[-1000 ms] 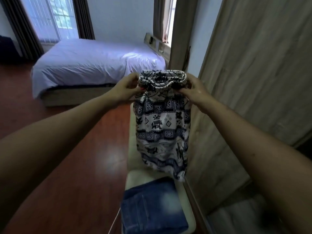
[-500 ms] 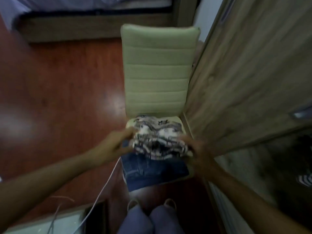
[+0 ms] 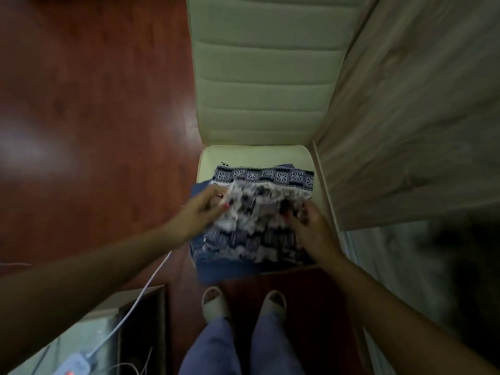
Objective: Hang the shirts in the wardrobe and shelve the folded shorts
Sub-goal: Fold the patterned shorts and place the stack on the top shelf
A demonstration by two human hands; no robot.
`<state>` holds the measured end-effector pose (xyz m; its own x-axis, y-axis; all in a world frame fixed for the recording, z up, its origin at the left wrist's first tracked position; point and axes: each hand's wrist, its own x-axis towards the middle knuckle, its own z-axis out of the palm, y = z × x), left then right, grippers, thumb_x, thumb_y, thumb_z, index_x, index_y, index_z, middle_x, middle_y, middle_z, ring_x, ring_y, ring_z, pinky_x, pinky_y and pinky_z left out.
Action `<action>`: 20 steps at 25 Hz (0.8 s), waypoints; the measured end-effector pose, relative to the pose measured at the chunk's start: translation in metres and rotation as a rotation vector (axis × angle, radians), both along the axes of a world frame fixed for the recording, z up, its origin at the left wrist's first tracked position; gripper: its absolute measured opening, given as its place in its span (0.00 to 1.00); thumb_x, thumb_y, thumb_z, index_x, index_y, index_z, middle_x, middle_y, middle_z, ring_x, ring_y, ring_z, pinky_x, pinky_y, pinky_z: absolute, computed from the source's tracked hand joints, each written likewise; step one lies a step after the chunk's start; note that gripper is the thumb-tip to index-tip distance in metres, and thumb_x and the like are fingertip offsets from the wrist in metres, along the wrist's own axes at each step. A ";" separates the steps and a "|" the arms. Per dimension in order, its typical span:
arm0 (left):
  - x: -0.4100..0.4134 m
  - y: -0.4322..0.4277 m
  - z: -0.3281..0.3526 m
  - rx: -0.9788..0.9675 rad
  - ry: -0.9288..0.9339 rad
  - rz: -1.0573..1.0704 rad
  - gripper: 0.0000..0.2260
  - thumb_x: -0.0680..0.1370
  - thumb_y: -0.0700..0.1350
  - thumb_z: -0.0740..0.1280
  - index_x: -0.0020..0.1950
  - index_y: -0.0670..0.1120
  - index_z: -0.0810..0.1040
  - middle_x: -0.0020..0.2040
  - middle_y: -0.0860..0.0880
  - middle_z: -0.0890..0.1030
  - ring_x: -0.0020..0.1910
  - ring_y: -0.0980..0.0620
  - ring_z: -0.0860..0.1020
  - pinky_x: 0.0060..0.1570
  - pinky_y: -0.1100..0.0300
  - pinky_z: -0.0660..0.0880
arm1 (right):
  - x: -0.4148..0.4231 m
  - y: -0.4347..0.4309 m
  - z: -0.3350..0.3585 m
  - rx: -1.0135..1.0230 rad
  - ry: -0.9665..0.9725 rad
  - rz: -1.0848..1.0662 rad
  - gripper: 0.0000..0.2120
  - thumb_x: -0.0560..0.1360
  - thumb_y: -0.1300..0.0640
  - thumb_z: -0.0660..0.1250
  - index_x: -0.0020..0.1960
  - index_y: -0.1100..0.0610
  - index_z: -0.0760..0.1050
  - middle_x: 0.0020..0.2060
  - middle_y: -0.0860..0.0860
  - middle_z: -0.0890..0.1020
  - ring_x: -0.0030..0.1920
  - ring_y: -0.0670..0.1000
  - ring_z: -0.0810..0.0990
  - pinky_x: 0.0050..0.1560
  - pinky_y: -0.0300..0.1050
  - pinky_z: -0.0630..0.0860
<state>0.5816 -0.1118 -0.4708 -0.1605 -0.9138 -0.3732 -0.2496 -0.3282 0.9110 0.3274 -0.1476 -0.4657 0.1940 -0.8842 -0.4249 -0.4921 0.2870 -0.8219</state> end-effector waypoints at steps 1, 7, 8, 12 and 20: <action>0.000 -0.020 -0.008 0.031 0.022 0.080 0.12 0.80 0.47 0.62 0.63 0.48 0.71 0.36 0.40 0.70 0.36 0.47 0.68 0.34 0.56 0.68 | 0.002 -0.018 -0.012 0.010 0.003 -0.079 0.19 0.75 0.48 0.66 0.63 0.54 0.69 0.53 0.46 0.76 0.48 0.46 0.77 0.39 0.30 0.73; 0.014 -0.045 -0.083 0.462 -0.131 0.056 0.21 0.76 0.49 0.68 0.65 0.44 0.67 0.46 0.44 0.77 0.36 0.51 0.70 0.36 0.58 0.70 | -0.016 -0.062 -0.100 0.185 0.125 -0.123 0.32 0.72 0.58 0.72 0.71 0.58 0.62 0.58 0.51 0.75 0.58 0.52 0.76 0.55 0.46 0.76; 0.012 -0.038 -0.091 0.481 -0.161 0.056 0.19 0.76 0.48 0.69 0.63 0.43 0.69 0.42 0.45 0.74 0.34 0.53 0.69 0.33 0.60 0.69 | -0.018 -0.055 -0.106 0.192 0.159 -0.121 0.32 0.71 0.59 0.72 0.71 0.56 0.62 0.58 0.51 0.75 0.59 0.52 0.76 0.57 0.48 0.76; 0.002 -0.026 -0.109 0.319 -0.326 0.299 0.16 0.72 0.49 0.73 0.52 0.44 0.72 0.39 0.50 0.70 0.37 0.52 0.71 0.35 0.64 0.73 | -0.018 -0.042 -0.110 0.035 0.359 -0.184 0.29 0.70 0.54 0.73 0.67 0.56 0.66 0.61 0.53 0.72 0.61 0.55 0.72 0.59 0.50 0.74; -0.008 -0.035 -0.087 0.569 -0.017 0.448 0.22 0.70 0.49 0.75 0.53 0.44 0.66 0.35 0.47 0.69 0.28 0.55 0.66 0.22 0.64 0.66 | -0.023 -0.016 -0.135 0.261 0.247 -0.404 0.39 0.54 0.33 0.73 0.58 0.56 0.74 0.54 0.52 0.79 0.51 0.56 0.79 0.53 0.54 0.79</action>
